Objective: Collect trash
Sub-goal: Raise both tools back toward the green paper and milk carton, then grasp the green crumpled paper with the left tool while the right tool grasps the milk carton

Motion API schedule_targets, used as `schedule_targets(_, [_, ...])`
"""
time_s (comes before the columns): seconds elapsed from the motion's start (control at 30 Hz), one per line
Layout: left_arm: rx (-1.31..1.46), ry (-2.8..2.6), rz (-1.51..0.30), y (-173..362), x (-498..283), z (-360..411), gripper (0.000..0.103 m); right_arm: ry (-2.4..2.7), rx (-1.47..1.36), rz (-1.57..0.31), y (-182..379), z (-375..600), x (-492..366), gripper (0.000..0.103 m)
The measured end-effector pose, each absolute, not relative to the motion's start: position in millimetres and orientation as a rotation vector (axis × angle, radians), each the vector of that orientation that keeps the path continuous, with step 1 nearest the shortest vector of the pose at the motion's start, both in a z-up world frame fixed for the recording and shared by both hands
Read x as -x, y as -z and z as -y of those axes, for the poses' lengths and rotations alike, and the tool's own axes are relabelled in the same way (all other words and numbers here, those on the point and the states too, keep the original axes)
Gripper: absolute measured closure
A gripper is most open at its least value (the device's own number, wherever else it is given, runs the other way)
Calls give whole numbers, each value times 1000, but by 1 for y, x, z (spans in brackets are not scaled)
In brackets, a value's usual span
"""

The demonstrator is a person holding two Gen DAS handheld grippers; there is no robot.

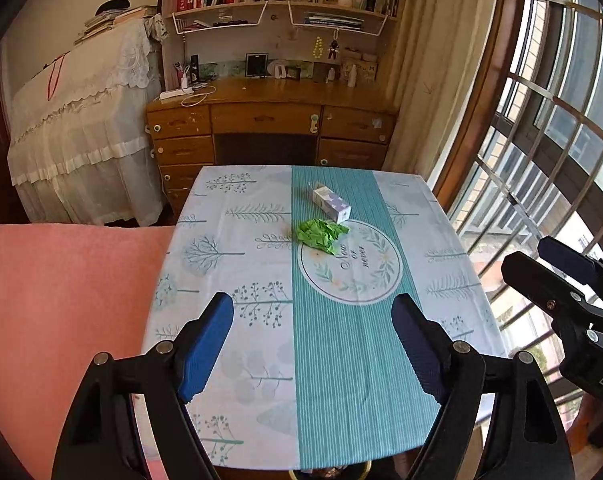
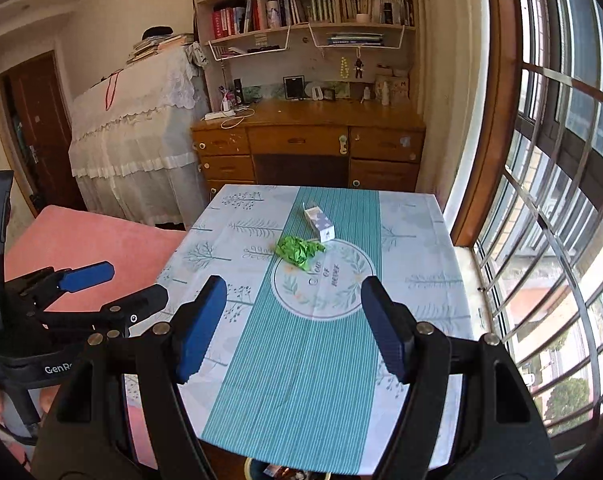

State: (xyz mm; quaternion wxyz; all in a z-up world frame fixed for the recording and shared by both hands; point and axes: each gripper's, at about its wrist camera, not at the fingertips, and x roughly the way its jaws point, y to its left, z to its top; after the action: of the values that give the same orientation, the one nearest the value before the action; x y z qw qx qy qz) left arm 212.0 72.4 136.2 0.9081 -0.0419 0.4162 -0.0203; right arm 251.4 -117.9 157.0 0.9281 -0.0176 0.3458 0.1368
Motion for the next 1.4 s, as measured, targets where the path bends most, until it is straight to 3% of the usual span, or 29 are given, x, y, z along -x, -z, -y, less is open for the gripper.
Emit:
schedule_targets(0.23, [164, -111, -904, -113, -331, -57, 20, -395, 105, -815, -115, 135, -407, 36])
schedule_targets(0.5, [296, -244, -1018, -40, -459, -40, 20, -490, 109, -944, -30, 158, -562, 42])
schedule_targets(0.73, [431, -336, -1157, 49, -530, -39, 22, -524, 33, -1015, 44, 171, -629, 43])
schedule_targets(0.93, [501, -395, -1249, 112, -543, -42, 26, -577, -1, -1064, 87, 168, -646, 43])
schedule_targets(1.13, [563, -411, -1319, 159, -549, -42, 36, -619, 18, -1076, 110, 155, -651, 43])
schedule_targets(1.2, [583, -405, -1325, 169, -548, -44, 47, -634, 16, -1082, 113, 148, -649, 43])
schedule_targets(1.27, [617, -393, -1314, 174, -546, -47, 53, -648, 13, -1094, 119, 142, -649, 43])
schedule_targets(1.3, [631, -393, -1298, 175, -545, -50, 64, -656, 11, -1099, 120, 138, -650, 43])
schedule_targets(1.4, [624, -402, -1275, 174, -545, -55, 75, -681, 19, -1113, 128, 124, -650, 43])
